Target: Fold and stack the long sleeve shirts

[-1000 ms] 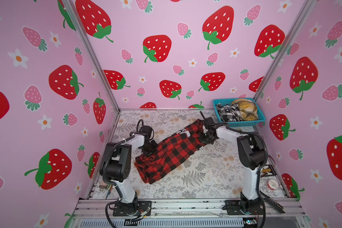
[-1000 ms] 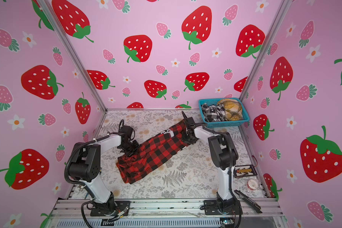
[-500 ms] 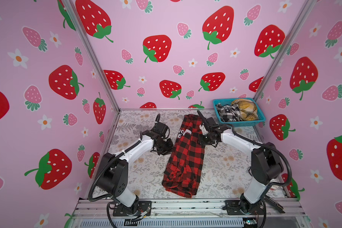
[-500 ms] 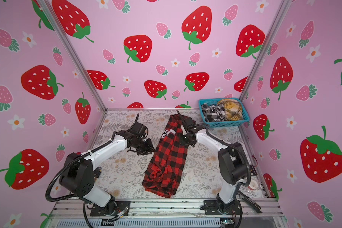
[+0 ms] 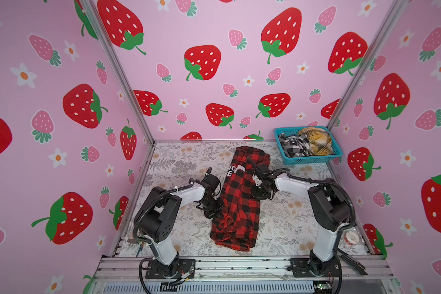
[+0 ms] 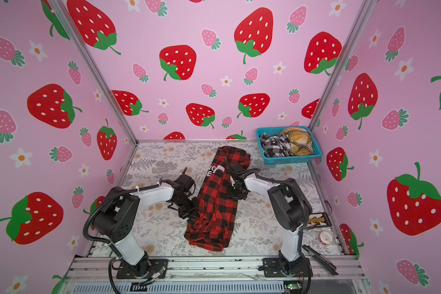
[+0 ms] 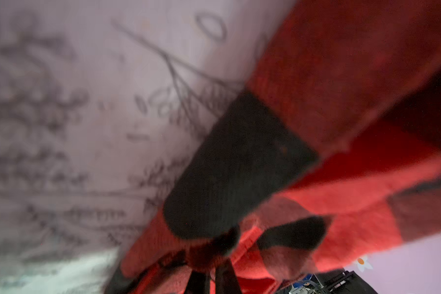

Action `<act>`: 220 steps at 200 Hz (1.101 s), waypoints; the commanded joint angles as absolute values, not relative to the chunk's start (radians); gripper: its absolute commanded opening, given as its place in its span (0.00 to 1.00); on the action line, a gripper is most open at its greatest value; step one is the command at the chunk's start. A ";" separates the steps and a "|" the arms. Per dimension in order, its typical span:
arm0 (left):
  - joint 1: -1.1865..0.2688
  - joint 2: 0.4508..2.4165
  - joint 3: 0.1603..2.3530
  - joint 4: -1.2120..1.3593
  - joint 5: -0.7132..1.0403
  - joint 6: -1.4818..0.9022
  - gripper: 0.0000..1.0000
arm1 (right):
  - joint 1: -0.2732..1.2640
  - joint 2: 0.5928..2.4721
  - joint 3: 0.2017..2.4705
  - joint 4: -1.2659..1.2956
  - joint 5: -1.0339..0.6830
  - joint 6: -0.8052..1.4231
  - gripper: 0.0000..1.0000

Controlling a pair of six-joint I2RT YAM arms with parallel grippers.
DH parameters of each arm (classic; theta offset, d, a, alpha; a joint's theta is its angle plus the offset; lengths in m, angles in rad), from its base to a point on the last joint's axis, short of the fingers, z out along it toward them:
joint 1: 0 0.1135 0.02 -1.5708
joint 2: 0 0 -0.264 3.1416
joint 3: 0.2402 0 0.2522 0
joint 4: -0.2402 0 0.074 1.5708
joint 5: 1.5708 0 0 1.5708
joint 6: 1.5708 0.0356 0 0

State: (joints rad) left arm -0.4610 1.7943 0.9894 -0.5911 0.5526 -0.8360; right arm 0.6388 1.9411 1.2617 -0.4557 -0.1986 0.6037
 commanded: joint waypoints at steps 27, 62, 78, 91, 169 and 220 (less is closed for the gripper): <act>-0.411 1.964 1.263 -0.606 0.525 -0.808 0.09 | 0.562 2.203 1.619 -0.608 -0.099 0.560 0.27; -0.408 1.771 1.231 -0.680 0.449 -0.796 0.32 | 0.580 2.056 1.588 -0.618 -0.106 0.544 0.33; -0.391 1.674 1.146 -0.689 0.437 -0.810 0.36 | 0.612 1.962 1.522 -0.629 -0.089 0.536 0.43; -0.360 1.614 1.064 -0.664 0.470 -0.839 0.36 | 0.650 1.889 1.465 -0.640 -0.073 0.541 0.51; -0.213 1.503 0.813 -0.392 0.596 -0.965 0.34 | 0.940 1.806 1.309 -0.550 -0.093 0.695 0.55; -0.213 1.592 0.863 -0.387 0.607 -0.928 0.29 | 0.969 1.884 1.322 -0.488 -0.174 0.760 0.52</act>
